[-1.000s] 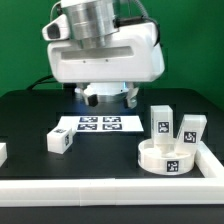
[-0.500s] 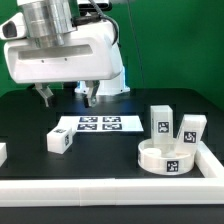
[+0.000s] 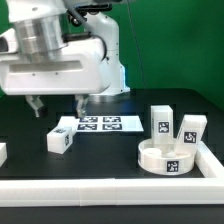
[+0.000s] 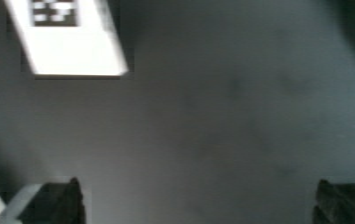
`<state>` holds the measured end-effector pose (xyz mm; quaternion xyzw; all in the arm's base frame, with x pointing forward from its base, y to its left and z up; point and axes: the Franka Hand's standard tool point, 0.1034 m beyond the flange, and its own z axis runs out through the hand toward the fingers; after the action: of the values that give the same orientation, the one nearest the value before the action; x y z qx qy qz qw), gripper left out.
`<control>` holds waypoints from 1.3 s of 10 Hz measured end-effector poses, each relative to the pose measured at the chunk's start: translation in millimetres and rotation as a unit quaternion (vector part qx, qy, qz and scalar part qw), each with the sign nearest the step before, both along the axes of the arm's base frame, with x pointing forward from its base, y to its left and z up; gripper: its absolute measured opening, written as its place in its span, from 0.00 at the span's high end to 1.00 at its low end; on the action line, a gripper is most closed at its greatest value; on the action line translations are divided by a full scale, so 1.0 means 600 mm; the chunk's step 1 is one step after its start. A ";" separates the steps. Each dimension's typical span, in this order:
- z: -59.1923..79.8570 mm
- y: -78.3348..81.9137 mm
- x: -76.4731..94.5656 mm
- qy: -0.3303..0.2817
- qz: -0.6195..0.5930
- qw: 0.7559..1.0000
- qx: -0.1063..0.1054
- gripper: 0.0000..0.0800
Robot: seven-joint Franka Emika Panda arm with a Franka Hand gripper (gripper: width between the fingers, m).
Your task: Assemble stool
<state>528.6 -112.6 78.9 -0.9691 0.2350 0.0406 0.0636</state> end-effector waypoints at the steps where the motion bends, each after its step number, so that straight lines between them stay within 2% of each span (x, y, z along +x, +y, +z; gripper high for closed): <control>1: -0.011 -0.014 -0.014 -0.004 0.011 1.000 -0.005 0.19; 2: -0.017 -0.022 -0.022 -0.003 0.010 1.000 -0.007 0.19; 5: -0.015 -0.015 -0.023 0.011 0.014 1.000 0.004 0.19; 6: -0.016 -0.010 -0.029 0.028 0.015 0.999 0.016 0.19; 7: -0.016 -0.004 -0.039 0.068 0.019 0.997 0.041 0.19; 9: -0.019 -0.006 -0.038 0.125 0.022 0.989 0.076 0.19; 11: -0.050 -0.025 -0.057 0.201 0.028 0.974 0.096 0.19; 13: -0.067 -0.035 -0.065 0.261 0.028 0.956 0.128 0.19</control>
Offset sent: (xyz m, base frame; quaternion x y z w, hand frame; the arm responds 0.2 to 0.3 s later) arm 0.0000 0.0000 0.0000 0.0000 -0.0650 0.0000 0.9979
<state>489.8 -133.8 38.9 -0.9146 0.2093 0.3239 0.1218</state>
